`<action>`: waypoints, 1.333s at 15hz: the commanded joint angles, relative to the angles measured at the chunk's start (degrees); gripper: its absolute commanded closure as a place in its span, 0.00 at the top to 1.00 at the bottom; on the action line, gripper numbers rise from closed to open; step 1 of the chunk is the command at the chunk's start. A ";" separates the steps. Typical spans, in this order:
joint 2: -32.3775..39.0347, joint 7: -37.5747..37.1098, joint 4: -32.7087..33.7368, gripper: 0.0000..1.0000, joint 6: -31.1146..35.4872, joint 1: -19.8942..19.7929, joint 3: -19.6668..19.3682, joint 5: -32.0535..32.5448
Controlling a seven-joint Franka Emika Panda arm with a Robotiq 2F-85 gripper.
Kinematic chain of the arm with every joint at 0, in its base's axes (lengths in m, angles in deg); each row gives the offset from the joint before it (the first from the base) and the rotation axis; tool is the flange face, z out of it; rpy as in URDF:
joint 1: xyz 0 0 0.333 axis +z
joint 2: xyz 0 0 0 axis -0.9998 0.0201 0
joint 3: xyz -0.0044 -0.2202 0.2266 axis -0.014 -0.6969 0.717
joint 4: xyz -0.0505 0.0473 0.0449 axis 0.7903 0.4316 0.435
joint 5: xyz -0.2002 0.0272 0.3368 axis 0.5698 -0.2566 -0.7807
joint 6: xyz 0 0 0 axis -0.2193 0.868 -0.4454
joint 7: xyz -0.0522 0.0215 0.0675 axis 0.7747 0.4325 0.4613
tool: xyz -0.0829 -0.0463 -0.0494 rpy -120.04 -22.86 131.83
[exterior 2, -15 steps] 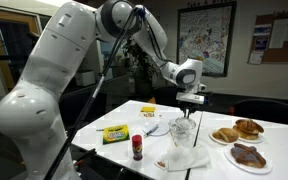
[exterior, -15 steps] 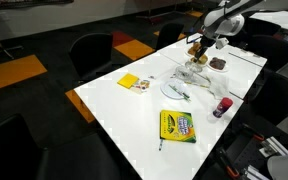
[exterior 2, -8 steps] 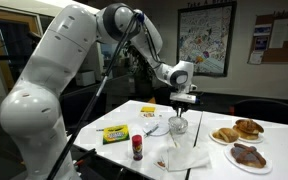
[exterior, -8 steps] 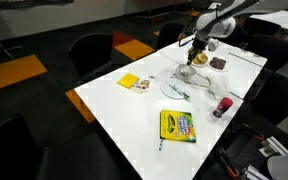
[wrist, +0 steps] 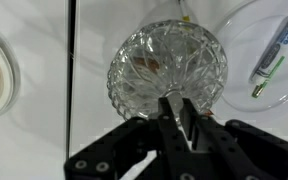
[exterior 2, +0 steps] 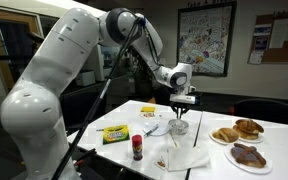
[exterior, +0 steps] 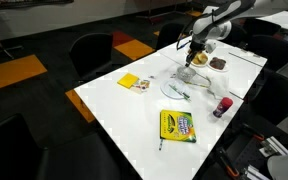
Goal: Cover the glass jar with the glass lid on the table
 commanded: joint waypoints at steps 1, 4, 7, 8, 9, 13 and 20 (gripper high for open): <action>1.51 -1.50 2.52 0.04 -0.82 0.25 -0.62 2.09; 2.46 -2.12 3.78 0.04 -0.90 0.43 -0.56 3.28; 2.98 -3.04 4.62 0.04 -0.87 1.12 -0.85 4.88; 3.19 -3.42 5.00 0.04 -0.95 1.35 -0.93 5.51; 3.46 -3.79 5.44 0.04 -1.05 1.52 -0.98 6.10; 3.74 -4.05 6.42 0.48 -1.81 1.47 -0.20 6.57; -0.58 -2.59 4.41 0.98 -1.14 2.71 0.92 7.16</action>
